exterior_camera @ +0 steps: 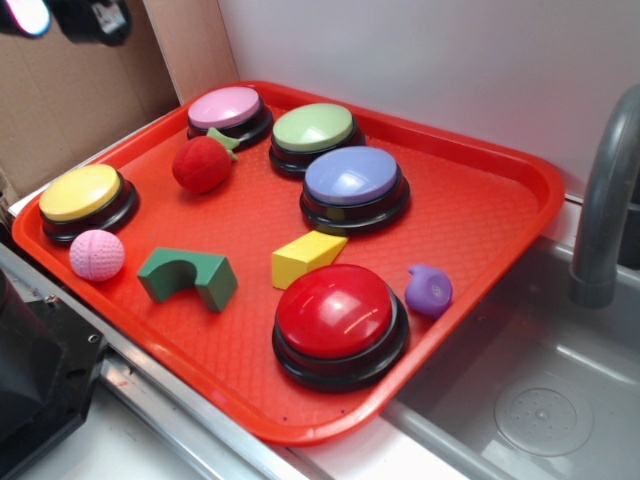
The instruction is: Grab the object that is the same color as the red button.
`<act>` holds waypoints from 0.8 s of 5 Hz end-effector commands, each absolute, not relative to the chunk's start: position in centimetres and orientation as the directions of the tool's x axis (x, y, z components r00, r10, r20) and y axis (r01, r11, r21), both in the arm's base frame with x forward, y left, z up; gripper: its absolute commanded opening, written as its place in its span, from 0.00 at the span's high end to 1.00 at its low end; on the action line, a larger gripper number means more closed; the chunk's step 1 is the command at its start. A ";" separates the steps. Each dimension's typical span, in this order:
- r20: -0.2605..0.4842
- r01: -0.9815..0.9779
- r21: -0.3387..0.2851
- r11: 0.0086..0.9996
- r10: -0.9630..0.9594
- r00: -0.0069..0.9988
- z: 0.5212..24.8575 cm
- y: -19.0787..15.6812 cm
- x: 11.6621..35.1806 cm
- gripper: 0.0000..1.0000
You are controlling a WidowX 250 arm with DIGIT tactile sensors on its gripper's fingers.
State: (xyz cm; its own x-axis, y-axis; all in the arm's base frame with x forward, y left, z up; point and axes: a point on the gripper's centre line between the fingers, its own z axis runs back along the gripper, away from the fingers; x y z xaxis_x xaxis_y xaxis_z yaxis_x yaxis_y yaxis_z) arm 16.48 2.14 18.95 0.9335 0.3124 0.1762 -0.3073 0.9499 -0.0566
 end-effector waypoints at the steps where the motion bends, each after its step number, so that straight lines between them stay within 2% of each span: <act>1: 0.311 -0.501 -0.042 0.865 0.487 0.816 14.4 7.1 19.9 0.00; 2: 0.349 -0.575 -0.012 0.818 0.542 0.765 11.6 8.6 21.1 0.00; 3: 0.366 -0.575 -0.013 0.818 0.539 0.759 9.6 9.1 22.4 0.00; 4: 0.348 -0.570 -0.004 0.822 0.535 0.770 6.6 9.4 23.4 0.00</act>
State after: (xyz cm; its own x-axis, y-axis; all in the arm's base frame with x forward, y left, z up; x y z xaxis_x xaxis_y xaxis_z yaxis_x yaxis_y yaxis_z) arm 23.26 8.54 5.40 0.7887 0.5308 0.3101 -0.5611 0.8277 0.0103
